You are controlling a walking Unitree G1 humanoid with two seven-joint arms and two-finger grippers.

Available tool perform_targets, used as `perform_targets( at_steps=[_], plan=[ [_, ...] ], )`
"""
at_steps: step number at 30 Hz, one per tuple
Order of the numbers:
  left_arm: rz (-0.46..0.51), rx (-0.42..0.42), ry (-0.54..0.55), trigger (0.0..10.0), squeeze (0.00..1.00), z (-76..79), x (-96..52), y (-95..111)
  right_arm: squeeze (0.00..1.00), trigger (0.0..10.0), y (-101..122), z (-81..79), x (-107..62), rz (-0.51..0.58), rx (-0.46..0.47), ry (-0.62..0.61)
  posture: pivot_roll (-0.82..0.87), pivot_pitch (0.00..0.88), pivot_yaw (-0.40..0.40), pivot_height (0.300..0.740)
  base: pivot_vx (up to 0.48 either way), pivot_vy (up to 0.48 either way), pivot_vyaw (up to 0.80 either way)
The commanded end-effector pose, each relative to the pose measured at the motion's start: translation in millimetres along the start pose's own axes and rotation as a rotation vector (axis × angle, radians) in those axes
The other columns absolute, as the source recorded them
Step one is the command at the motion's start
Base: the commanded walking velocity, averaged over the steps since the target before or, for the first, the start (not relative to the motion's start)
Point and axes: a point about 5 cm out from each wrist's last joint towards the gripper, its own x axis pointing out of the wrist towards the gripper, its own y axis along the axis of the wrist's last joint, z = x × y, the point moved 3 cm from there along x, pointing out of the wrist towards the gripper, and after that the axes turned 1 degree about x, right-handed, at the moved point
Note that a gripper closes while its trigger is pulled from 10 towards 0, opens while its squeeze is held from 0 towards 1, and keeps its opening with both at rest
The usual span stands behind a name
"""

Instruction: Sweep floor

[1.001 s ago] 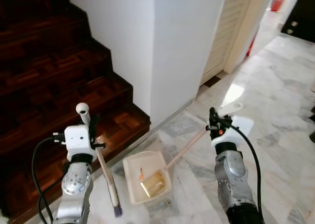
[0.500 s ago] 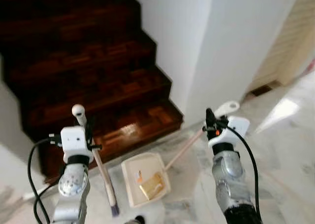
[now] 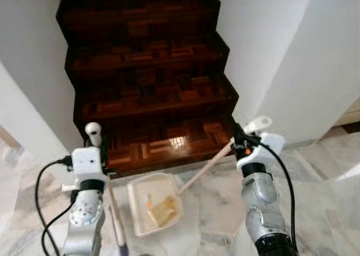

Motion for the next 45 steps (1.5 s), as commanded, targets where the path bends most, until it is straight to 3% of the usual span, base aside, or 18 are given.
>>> perform_targets(
  at_steps=[1,45],
  plan=[
    [0.037,-0.004,0.006,10.0,0.0,-0.8,2.6,9.7,0.0,10.0,11.8,-1.3,3.9,0.044,-0.003,0.003,0.09,0.077,-0.032,0.74,0.0,0.277,0.0],
    [0.035,-0.012,0.0,10.0,0.0,-0.8,2.5,11.0,0.0,10.0,10.0,-2.0,3.9,0.033,0.0,0.009,0.1,0.085,-0.029,0.74,0.0,0.338,0.08]
  ],
)
